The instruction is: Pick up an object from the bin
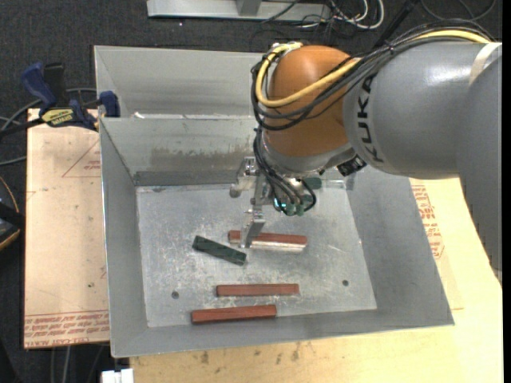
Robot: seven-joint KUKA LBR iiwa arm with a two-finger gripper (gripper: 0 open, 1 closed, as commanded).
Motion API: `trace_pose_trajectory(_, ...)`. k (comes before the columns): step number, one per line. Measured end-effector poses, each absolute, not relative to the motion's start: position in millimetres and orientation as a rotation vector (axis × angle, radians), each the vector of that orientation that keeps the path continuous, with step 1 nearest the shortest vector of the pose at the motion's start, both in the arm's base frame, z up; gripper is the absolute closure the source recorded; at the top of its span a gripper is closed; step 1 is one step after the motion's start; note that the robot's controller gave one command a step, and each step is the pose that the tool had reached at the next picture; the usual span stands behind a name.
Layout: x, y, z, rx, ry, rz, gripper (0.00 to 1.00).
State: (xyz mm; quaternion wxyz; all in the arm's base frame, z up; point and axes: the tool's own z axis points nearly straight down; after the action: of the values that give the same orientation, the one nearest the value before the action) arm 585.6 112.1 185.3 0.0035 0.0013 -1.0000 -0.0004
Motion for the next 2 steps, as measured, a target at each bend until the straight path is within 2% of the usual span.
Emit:
trace_pose_trajectory(1, 587.4, 112, 190, 0.001, -3.142, -0.002, 0.0)
trace_pose_trajectory(2, 585.8, 108, 154, 0.068, -3.151, -0.004, 0.0)
